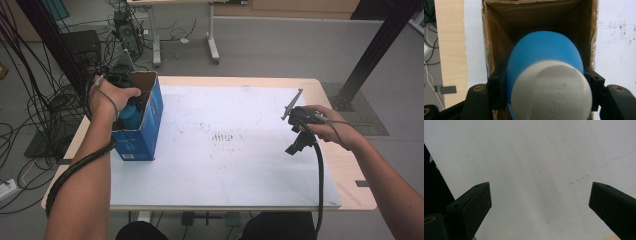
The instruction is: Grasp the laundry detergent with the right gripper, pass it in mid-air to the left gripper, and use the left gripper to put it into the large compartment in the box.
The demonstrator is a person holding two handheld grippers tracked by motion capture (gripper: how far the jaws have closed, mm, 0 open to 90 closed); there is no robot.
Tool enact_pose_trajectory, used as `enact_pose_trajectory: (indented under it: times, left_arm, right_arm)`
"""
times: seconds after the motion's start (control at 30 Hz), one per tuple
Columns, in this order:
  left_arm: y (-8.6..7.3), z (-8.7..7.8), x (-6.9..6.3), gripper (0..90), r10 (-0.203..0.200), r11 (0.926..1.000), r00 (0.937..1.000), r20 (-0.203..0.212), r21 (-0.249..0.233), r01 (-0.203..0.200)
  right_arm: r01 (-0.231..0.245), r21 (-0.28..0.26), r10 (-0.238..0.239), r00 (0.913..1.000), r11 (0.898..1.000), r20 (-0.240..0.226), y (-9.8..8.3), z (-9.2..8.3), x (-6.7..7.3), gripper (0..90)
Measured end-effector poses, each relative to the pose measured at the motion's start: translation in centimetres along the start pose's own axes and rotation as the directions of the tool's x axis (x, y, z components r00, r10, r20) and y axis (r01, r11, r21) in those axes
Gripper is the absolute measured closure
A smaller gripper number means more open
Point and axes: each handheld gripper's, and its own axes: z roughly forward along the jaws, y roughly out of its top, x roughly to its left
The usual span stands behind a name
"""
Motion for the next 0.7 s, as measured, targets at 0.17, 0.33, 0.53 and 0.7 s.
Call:
enact_pose_trajectory:
  times: [0.17,0.33,0.53,0.7]
  left_arm:
    - [-0.2,0.5,0.1,37.8,-0.001,1.0000,0.9999,-0.012,-0.005,0.001]
    - [-0.4,1.1,0.2,37.7,-0.011,0.9999,0.9999,0.003,0.001,0.011]
    - [-0.6,1.8,0.1,37.8,-0.010,0.9999,0.9999,-0.003,0.005,0.010]
    - [-0.7,2.3,0.1,37.7,-0.013,0.9999,0.9999,0.000,0.003,0.013]
  right_arm:
    - [0.001,0.000,-0.001,1.0000,1.000,0.001,-0.1,0.0,0.1,4.5]
    - [0.001,-0.001,-0.001,1.0000,1.000,0.005,-0.1,0.0,0.1,4.5]
    - [0.001,0.001,-0.001,1.0000,1.000,0.008,-0.1,-0.1,0.2,4.5]
    - [0.000,0.003,0.000,1.0000,1.000,0.009,-0.1,-0.1,0.1,4.6]
